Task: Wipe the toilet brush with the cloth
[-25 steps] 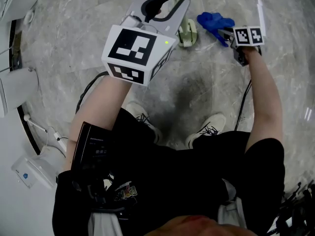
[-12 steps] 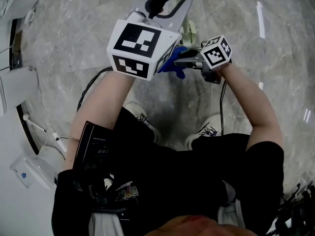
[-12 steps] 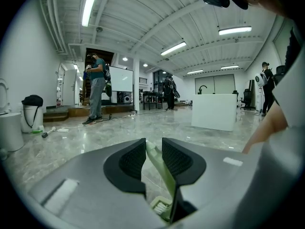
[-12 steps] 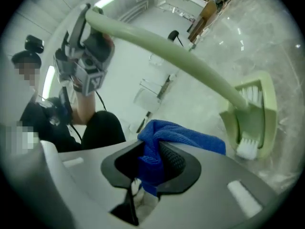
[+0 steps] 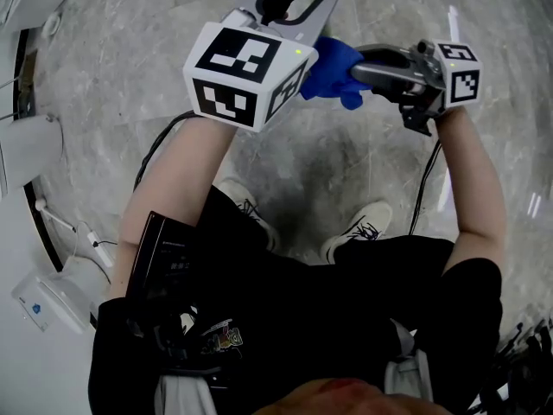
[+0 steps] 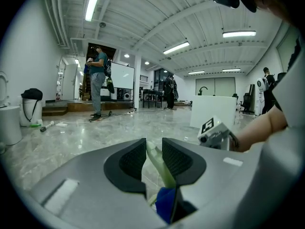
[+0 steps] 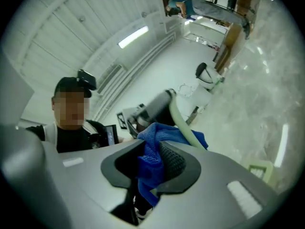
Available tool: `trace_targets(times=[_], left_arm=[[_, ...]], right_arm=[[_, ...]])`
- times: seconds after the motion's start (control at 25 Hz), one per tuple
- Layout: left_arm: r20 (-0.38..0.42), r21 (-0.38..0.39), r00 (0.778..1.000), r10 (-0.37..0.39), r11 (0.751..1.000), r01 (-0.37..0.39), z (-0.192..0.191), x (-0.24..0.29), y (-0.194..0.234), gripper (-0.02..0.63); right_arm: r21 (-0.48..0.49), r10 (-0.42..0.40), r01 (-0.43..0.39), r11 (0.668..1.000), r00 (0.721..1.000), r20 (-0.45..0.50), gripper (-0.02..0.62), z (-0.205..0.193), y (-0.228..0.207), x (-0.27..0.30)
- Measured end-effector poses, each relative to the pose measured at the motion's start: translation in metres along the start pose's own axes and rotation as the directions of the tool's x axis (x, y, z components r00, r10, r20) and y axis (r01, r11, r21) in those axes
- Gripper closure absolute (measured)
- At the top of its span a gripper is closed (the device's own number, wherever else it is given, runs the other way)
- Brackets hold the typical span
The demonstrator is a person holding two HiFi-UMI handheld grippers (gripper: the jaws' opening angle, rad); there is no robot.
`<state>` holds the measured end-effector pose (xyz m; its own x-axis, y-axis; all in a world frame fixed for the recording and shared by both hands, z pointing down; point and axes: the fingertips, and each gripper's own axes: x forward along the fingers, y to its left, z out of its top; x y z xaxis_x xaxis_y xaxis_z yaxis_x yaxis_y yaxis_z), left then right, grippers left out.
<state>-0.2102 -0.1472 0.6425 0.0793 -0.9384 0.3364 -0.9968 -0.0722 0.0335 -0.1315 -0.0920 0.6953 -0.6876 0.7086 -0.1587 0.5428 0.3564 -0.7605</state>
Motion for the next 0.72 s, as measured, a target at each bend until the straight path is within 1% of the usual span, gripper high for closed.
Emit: trace_targets(times=[0.08, 0.12, 0.2, 0.28, 0.32, 0.36, 0.44, 0.48, 0.52, 0.56, 0.6, 0.64, 0.72], left_arm=[[0.000, -0.004, 1.000, -0.011, 1.000, 0.011, 0.000, 0.001, -0.003, 0.486], [0.001, -0.014, 1.000, -0.019, 1.000, 0.019, 0.000, 0.002, -0.004, 0.488], [0.004, -0.044, 1.000, -0.029, 0.999, 0.029, 0.001, 0.002, -0.005, 0.489], [0.007, -0.059, 1.000, -0.025, 0.998, 0.026, 0.001, 0.002, -0.002, 0.489], [0.008, -0.059, 1.000, -0.021, 0.998, 0.021, 0.002, 0.001, -0.001, 0.489], [0.008, -0.059, 1.000, -0.016, 0.998, 0.017, 0.002, 0.001, 0.001, 0.489], [0.007, -0.061, 1.000, -0.010, 0.998, 0.011, 0.002, 0.001, 0.003, 0.489], [0.007, -0.061, 1.000, -0.010, 0.998, 0.011, 0.002, 0.001, 0.003, 0.489], [0.006, -0.059, 1.000, -0.013, 0.998, 0.013, 0.002, 0.001, 0.002, 0.489], [0.007, -0.055, 1.000, -0.017, 0.998, 0.018, 0.003, 0.001, 0.000, 0.489], [0.009, -0.048, 1.000, -0.022, 0.999, 0.022, 0.003, 0.000, -0.002, 0.488], [0.011, -0.038, 1.000, -0.025, 0.999, 0.025, 0.004, -0.001, -0.003, 0.488], [0.015, -0.024, 1.000, -0.026, 0.999, 0.027, 0.005, -0.004, -0.004, 0.488]], right_arm=[[-0.098, 0.074, -0.069, 0.993, 0.996, 0.047, 0.505, 0.033, 0.037, -0.001], [-0.149, 0.095, -0.084, 0.985, 0.993, 0.067, 0.505, 0.049, 0.052, -0.001], [-0.235, 0.109, -0.085, 0.968, 0.990, 0.090, 0.503, 0.072, 0.071, -0.001], [-0.261, 0.096, -0.065, 0.963, 0.989, 0.110, 0.503, 0.082, 0.071, -0.006], [-0.246, 0.075, -0.044, 0.968, 0.990, 0.118, 0.503, 0.081, 0.061, -0.011], [-0.211, 0.040, -0.013, 0.977, 0.991, 0.124, 0.503, 0.075, 0.044, -0.019], [-0.089, -0.069, 0.081, 0.993, 0.990, 0.124, 0.505, 0.050, -0.006, -0.042], [-0.013, -0.143, 0.145, 0.989, 0.983, 0.116, 0.505, 0.032, -0.035, -0.058], [0.061, -0.224, 0.219, 0.974, 0.969, 0.104, 0.505, 0.012, -0.064, -0.075], [0.125, -0.309, 0.297, 0.947, 0.947, 0.091, 0.505, -0.008, -0.091, -0.093], [0.177, -0.393, 0.375, 0.910, 0.916, 0.078, 0.505, -0.027, -0.115, -0.108], [0.217, -0.473, 0.451, 0.866, 0.879, 0.061, 0.504, -0.043, -0.136, -0.119], [0.268, -0.614, 0.590, 0.762, 0.789, 0.007, 0.503, -0.069, -0.167, -0.131]])
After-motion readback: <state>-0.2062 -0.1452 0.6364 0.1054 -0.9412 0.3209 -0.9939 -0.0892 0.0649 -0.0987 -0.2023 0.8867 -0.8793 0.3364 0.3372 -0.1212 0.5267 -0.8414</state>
